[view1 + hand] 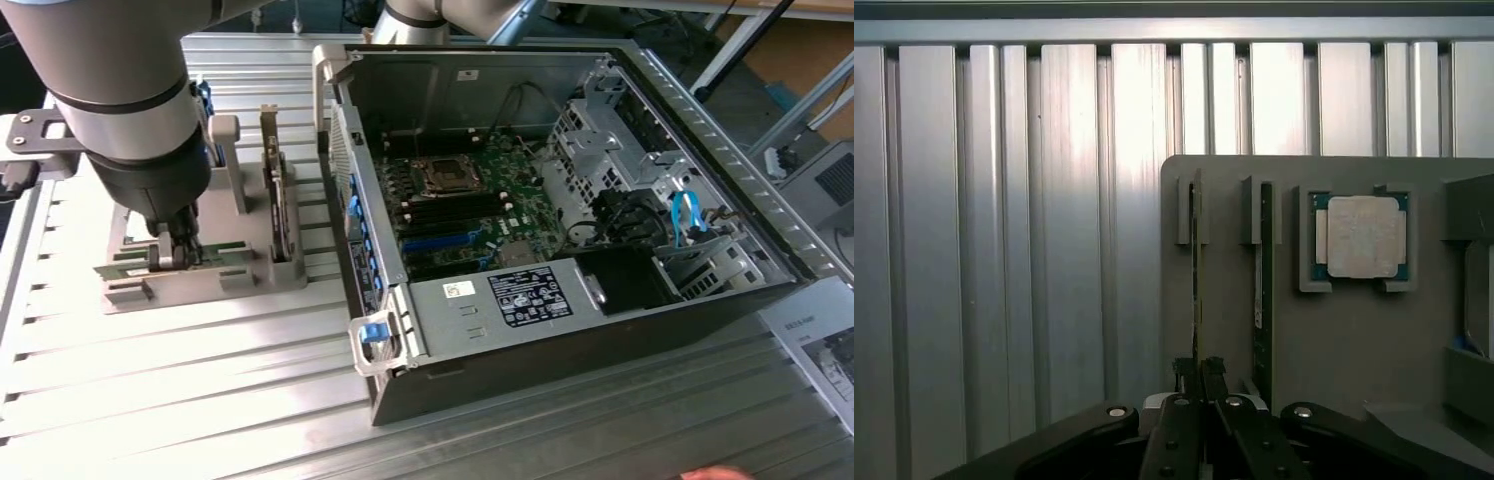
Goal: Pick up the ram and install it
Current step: 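Pick up the ram and move it above insertion slot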
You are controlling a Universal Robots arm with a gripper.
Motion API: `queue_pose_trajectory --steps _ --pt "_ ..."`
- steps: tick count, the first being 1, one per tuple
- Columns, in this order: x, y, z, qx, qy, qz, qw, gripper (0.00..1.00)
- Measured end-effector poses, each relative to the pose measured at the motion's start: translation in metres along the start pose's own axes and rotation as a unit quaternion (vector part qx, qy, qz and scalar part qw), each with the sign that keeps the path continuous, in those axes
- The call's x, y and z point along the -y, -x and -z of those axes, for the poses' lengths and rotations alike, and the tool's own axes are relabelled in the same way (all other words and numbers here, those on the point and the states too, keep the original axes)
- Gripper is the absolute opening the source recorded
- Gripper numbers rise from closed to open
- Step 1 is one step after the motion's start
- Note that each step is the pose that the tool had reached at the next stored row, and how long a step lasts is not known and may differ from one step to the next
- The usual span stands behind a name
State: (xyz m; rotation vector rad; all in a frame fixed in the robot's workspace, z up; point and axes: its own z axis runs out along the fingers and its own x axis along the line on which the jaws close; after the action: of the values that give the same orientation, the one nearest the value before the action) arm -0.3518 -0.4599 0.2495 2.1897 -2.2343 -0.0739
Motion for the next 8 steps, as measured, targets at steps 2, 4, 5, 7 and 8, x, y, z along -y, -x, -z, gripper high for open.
queue_pose_trajectory --steps 2,4,5,7,8 --pt "-0.0002 0.000 0.0040 -0.0001 0.0001 0.000 1.0000 0.12" --pt "-0.0004 0.000 0.0085 0.0000 0.0000 0.000 1.0000 0.12" --pt "-0.0005 0.000 0.0116 0.0000 0.0001 0.000 1.0000 0.12" --pt "-0.0007 0.000 0.0164 -0.0001 0.0000 0.000 1.0000 0.12" --pt "-0.0008 0.000 0.0187 -0.0001 0.0000 0.000 1.0000 0.12"
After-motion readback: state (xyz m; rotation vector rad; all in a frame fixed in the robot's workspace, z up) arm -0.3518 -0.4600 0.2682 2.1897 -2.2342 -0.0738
